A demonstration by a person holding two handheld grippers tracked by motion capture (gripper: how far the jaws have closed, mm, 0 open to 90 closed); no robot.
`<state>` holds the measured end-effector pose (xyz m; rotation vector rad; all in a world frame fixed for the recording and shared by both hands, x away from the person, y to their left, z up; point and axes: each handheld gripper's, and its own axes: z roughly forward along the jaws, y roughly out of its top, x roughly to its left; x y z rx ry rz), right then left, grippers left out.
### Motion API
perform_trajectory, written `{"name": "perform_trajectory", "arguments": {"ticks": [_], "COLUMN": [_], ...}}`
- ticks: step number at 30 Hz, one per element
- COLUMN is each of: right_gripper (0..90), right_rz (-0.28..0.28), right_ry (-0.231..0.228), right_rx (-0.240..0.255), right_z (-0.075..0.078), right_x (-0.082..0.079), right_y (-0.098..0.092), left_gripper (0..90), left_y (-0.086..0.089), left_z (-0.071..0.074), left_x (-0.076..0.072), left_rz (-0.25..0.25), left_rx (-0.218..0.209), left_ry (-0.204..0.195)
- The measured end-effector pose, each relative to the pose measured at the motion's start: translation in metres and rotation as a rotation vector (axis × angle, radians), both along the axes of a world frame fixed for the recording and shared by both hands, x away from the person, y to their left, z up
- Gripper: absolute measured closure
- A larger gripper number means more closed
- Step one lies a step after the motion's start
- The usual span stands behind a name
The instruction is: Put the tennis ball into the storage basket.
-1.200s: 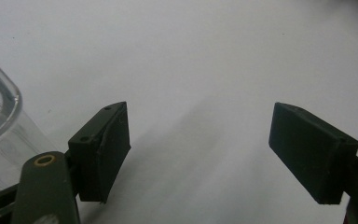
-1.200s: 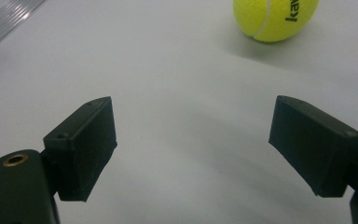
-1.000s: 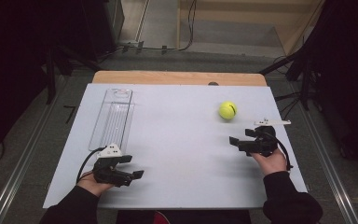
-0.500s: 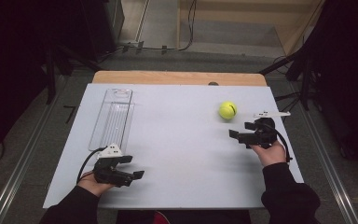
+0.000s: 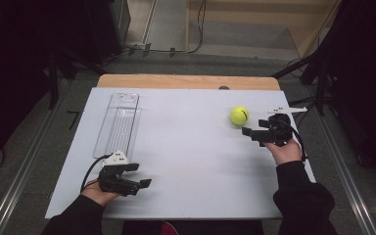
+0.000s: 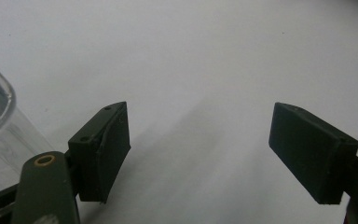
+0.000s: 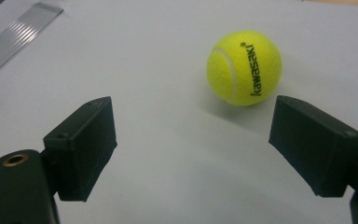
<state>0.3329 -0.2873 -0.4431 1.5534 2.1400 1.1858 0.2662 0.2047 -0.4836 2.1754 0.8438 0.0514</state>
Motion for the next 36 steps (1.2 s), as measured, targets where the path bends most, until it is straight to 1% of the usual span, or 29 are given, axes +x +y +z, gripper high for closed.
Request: {"name": "perform_trajectory", "arguments": {"ticks": [10, 14, 20, 22, 26, 31, 33, 34, 36], "right_gripper": [12.8, 12.9, 12.8, 12.8, 12.8, 12.8, 12.8, 12.8, 12.8], "right_rz": [-0.013, -0.005, -0.013, -0.012, -0.016, -0.027, -0.036, -0.036, -0.037], "right_ry": [-0.001, 0.016, 0.010, 0.009, 0.010, -0.003, -0.005, -0.009, -0.003], "right_rx": [-0.021, -0.035, -0.036, -0.045, -0.047, -0.045, -0.043, -0.051, -0.051], "right_z": [0.008, 0.010, 0.012, 0.014, 0.017, 0.020, 0.021, 0.021, 0.019], "right_x": [0.014, 0.021, 0.030, 0.035, 0.044, 0.054, 0.057, 0.059, 0.062], "right_y": [-0.001, 0.000, 0.001, 0.001, 0.002, 0.001, 0.000, -0.001, -0.001], "left_gripper": [21.2, 21.2, 21.2, 21.2, 21.2, 21.2, 21.2, 21.2, 21.2], "left_y": [0.000, 0.000, 0.000, 0.001, 0.000, 0.001, 0.002, 0.002, 0.002], "left_z": [0.000, 0.000, -0.001, -0.001, -0.002, -0.002, -0.003, -0.003, -0.002], "left_x": [0.000, 0.000, 0.000, 0.001, 0.000, -0.001, -0.001, -0.002, -0.003], "left_rz": [-0.002, -0.002, -0.002, 0.001, 0.001, 0.008, 0.009, 0.011, 0.013], "left_rx": [-0.002, 0.000, 0.000, -0.001, 0.000, 0.005, 0.002, 0.005, 0.007], "left_ry": [0.000, 0.000, 0.002, 0.004, 0.004, 0.008, 0.008, 0.008, 0.007]}}
